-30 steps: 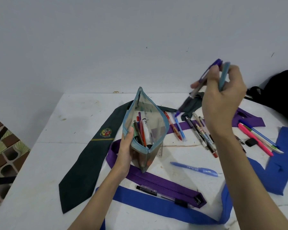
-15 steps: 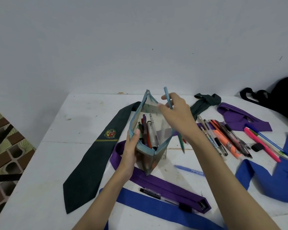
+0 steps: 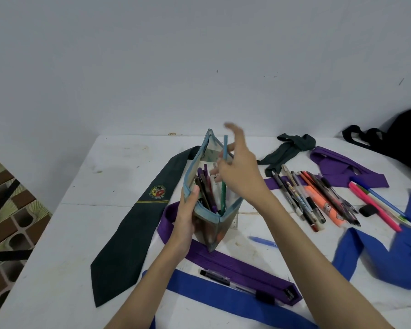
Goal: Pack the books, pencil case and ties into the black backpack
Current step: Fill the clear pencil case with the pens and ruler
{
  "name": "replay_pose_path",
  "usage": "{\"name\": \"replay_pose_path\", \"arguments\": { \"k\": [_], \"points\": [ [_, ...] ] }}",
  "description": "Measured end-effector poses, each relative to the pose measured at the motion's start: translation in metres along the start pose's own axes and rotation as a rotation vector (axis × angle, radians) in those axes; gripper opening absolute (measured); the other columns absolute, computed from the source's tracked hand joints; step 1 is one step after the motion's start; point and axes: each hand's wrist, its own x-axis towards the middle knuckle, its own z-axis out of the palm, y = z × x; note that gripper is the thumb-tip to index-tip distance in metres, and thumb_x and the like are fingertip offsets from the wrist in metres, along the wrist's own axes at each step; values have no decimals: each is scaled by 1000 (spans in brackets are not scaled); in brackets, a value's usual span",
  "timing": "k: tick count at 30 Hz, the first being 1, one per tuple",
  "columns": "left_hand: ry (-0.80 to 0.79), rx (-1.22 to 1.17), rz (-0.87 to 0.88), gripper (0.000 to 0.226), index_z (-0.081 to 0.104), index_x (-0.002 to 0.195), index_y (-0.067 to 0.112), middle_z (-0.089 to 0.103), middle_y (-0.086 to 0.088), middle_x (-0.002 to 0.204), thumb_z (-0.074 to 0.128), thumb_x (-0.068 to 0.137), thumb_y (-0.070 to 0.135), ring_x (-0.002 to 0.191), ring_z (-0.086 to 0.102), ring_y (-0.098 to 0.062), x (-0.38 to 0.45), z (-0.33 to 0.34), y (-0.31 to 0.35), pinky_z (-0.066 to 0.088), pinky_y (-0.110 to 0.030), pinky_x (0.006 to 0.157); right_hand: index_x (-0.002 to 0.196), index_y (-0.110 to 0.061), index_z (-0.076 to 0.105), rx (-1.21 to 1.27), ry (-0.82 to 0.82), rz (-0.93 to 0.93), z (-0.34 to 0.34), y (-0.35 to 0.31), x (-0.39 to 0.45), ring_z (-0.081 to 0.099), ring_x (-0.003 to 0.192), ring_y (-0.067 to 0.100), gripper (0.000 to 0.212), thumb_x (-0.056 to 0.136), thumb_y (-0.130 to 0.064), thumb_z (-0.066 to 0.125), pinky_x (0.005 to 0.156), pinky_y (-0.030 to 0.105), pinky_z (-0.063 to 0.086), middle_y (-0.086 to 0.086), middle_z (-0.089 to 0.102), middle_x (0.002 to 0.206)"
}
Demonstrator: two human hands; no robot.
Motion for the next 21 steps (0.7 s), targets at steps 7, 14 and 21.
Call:
{"name": "replay_pose_path", "arguments": {
  "k": [7,14,21],
  "points": [
    [-7,-39,-1,67,47,137,19,64,-5,123,53,78,49,113,61,-17,-2,1,2,53,-24,82,123,-21,61,-380,22,-102,-8,2,-3,60,93,21,31,94,-19,51,87,29,45,5,63,114],
    [-3,-105,-6,53,55,127,19,69,-4,115,48,80,44,106,65,-17,-8,7,10,54,-28,84,73,-14,65,-66,367,-130,-33,19,-14,51,54,2,14,86,-14,61,56,11,40,-7,62,69],
    [26,-128,23,25,63,102,31,73,1,103,42,93,39,105,64,-19,-9,5,15,49,-37,93,55,-10,63,-75,-371,33,-25,50,-51,43,38,2,32,85,-19,68,47,13,36,-7,52,41]
  ]
}}
